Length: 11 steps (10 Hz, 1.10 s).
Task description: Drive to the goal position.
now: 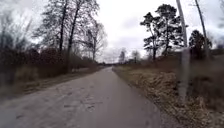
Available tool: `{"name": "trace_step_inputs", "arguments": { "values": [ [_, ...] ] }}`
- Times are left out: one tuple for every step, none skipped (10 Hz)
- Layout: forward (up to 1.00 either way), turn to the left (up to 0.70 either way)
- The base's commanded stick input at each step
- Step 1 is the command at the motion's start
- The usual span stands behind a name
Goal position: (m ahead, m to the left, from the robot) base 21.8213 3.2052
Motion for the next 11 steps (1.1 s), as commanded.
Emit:
{"name": "trace_step_inputs", "arguments": {
  "values": [
    [0.7,0.0],
    [0.7,0.06],
    [0.7,0.2],
    [0.7,0.35],
    [0.7,0.27],
    [0.7,0.07],
    [0.7,0.0],
    [0.7,0.0],
    [0.7,0.0],
    [0.7,0.0],
    [0.7,0.0]
  ]
}}
